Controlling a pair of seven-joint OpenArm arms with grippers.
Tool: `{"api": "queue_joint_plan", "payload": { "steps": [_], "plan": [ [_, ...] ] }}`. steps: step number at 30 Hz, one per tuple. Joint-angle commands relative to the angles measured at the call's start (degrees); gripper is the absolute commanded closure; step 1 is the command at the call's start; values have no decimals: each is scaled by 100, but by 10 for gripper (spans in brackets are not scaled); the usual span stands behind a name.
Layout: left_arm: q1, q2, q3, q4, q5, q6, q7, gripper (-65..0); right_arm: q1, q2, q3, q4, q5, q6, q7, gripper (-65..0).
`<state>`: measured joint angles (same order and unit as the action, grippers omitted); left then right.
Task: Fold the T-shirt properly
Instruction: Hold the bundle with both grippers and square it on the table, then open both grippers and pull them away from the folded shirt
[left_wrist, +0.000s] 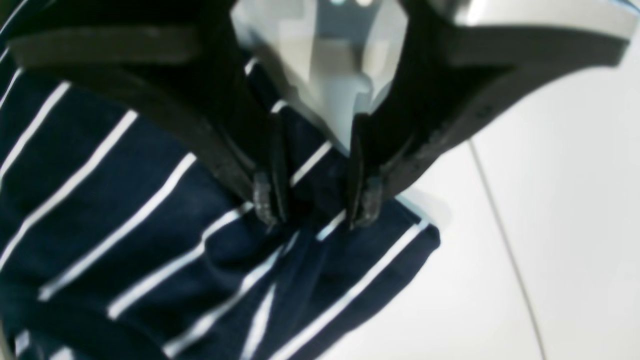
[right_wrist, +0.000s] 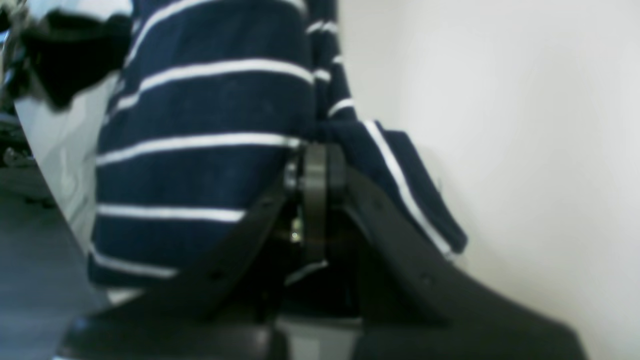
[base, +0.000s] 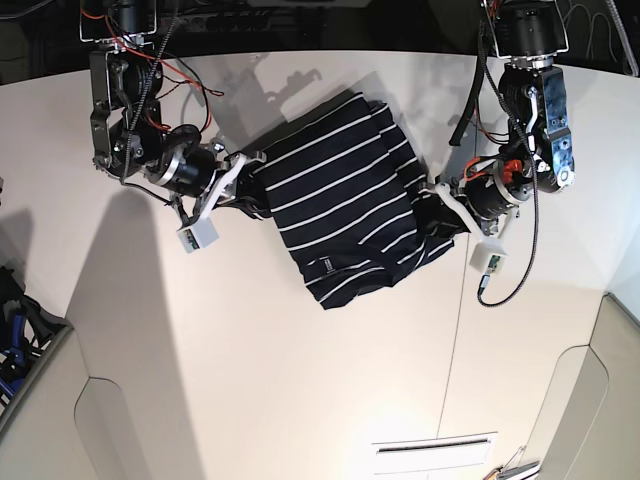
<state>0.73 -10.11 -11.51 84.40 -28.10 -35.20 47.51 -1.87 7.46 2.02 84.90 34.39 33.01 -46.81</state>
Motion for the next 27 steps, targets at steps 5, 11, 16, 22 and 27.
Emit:
{"api": "queue_joint_plan", "payload": {
  "steps": [5, 11, 16, 22, 27],
  "plan": [
    [-365, -7, 2, -332, -42, 7, -33, -205, -138, 9, 11, 181, 385, 46, 68, 0],
    [-616, 149, 2, -470, -37, 7, -74, -205, -186, -4, 11, 184, 470, 46, -85, 0],
    [-647, 317, 35, -470, -33, 7, -83, -205, -280, -28, 11, 184, 717, 48, -125, 0],
    [-658, 345, 72, -470, -37, 7, -146, -205, -308, -133, 11, 184, 675, 87, -188, 0],
    [-710, 321, 66, -391, -120, 2, -116, -186, -256, -129, 44, 186, 599, 85, -186, 0]
  ]
}}
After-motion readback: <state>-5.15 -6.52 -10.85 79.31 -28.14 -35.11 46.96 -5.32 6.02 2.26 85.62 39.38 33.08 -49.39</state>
